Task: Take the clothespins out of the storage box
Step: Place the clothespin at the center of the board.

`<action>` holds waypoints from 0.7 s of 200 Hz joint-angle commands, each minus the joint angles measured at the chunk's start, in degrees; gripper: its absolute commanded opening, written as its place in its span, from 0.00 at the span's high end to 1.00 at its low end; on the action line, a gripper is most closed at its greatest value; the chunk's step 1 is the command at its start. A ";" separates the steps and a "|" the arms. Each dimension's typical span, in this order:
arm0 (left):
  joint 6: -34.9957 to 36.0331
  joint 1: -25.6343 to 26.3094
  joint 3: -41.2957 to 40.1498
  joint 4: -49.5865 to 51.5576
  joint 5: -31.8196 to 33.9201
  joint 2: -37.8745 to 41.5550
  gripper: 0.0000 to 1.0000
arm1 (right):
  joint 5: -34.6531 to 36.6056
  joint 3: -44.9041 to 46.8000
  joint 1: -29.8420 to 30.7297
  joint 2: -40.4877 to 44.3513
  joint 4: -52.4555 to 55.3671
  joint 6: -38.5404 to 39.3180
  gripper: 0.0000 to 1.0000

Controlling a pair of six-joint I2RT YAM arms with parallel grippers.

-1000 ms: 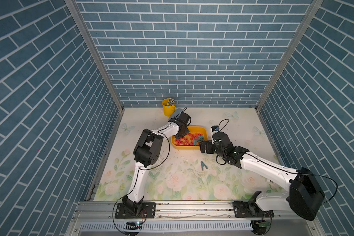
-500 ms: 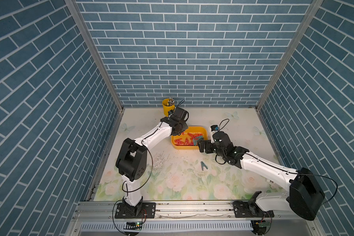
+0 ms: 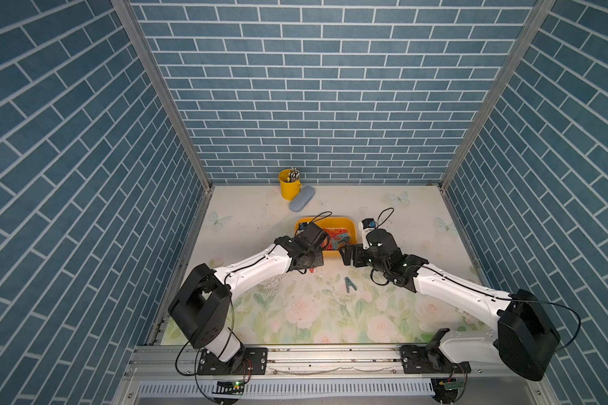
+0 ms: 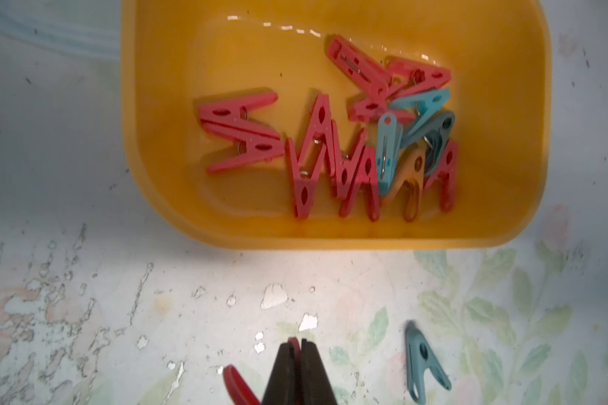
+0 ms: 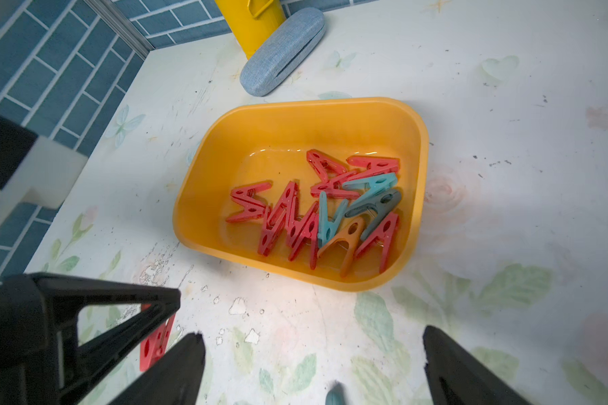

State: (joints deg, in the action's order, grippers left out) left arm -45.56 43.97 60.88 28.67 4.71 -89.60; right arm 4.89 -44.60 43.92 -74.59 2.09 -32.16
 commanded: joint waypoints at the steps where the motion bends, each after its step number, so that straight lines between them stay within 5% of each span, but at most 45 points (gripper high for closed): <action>1: 0.10 2.04 -3.02 -1.67 0.50 1.84 0.99 | -0.15 1.76 0.02 2.15 0.25 -2.32 0.00; 140: -0.06 13.29 1.33 -7.40 -1.64 -14.34 0.95 | 3.53 10.13 0.33 10.69 4.43 -6.42 0.00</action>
State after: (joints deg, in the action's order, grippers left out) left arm -45.54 56.18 60.90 21.65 3.40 -102.54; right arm 6.50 -35.03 44.10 -65.54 4.64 -37.26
